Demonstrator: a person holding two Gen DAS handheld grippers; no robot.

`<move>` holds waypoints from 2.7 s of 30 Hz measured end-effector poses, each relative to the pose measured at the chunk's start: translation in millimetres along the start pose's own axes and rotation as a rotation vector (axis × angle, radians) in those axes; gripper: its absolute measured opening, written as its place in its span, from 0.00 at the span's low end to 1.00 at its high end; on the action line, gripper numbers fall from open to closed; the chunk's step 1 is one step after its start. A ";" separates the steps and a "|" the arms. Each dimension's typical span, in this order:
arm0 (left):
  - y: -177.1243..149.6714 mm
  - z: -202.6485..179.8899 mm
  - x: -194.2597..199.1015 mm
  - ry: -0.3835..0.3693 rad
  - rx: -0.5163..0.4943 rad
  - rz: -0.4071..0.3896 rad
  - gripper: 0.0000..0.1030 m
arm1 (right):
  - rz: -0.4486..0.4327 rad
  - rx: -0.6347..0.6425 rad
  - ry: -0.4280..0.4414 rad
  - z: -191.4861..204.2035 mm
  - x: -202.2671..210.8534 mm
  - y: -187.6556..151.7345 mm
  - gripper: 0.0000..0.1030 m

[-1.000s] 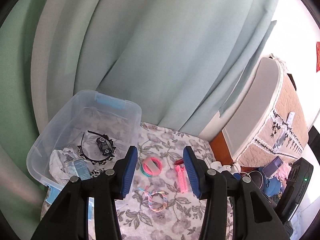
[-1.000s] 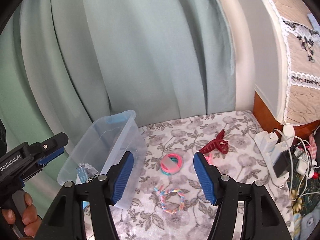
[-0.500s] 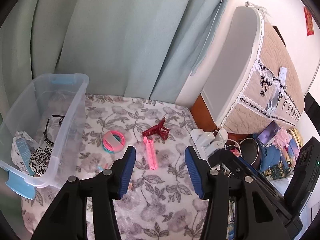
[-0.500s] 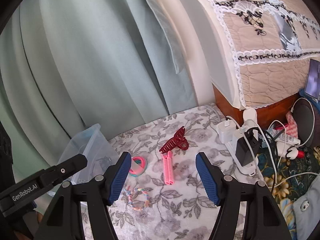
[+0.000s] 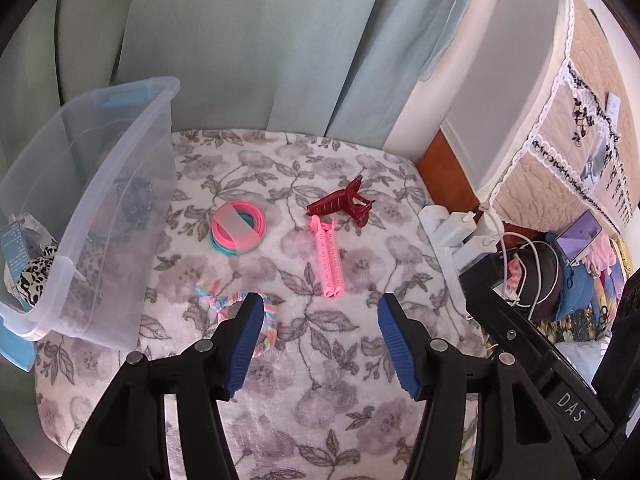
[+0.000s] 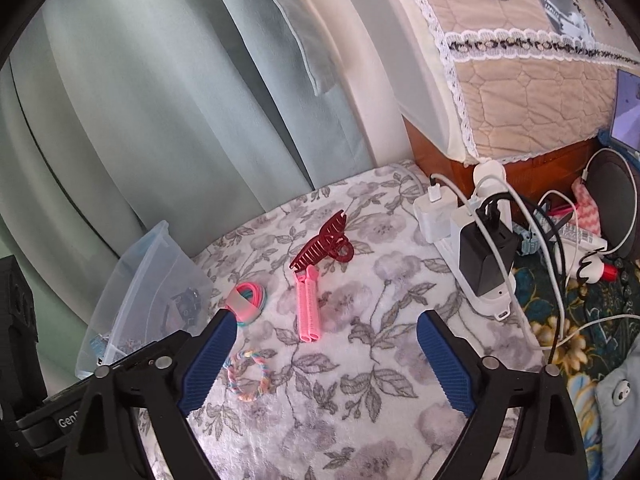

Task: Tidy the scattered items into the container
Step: 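Move both open tools back toward the pipe-cleaner loop and pink roller, then grasp the rainbow pipe-cleaner loop with the left tool while the right tool grasps the pink roller, then lift and carry the pipe-cleaner loop and pink roller over the box with both tools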

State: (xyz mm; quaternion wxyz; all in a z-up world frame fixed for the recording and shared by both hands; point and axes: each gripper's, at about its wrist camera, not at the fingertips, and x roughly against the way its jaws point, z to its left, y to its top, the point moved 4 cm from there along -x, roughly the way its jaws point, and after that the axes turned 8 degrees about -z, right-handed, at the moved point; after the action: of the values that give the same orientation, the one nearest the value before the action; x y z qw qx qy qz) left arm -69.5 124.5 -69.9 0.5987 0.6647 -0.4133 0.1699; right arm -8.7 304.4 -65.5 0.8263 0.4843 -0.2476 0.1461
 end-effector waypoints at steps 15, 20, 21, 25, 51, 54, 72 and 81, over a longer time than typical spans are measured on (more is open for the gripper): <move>-18.2 46.4 -70.7 0.085 0.055 0.098 0.59 | 0.115 0.001 -0.031 -10.5 -74.7 -38.9 1.00; -26.8 57.6 -88.7 0.085 0.068 0.135 0.59 | 0.078 0.050 -0.019 -1.9 -90.2 -38.0 1.00; -28.6 59.9 -91.8 0.091 0.064 0.140 0.59 | 0.084 0.064 -0.016 -0.1 -94.2 -38.8 1.00; -33.4 68.8 -102.9 0.103 0.068 0.159 0.59 | 0.103 0.116 -0.019 4.9 -110.5 -45.2 1.00; -33.3 90.5 -122.8 0.123 0.102 0.138 0.25 | 0.238 0.239 -0.042 30.5 -190.6 -47.8 0.70; -34.4 90.4 -123.3 0.129 0.102 0.134 0.25 | 0.241 0.250 -0.081 32.2 -195.9 -46.8 0.63; -36.8 84.3 -104.7 0.129 0.091 0.117 0.10 | 0.202 0.109 -0.048 23.1 -139.3 -41.7 0.28; -20.4 54.4 -59.5 0.088 0.039 0.031 0.10 | 0.126 0.068 -0.053 20.8 -81.7 -23.4 0.28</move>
State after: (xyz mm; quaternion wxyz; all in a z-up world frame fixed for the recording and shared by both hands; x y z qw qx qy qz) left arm -104.6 93.0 -138.4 0.6006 0.6616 -0.3936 0.2159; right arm -71.1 274.7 -119.0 0.7917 0.4994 -0.2942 0.1931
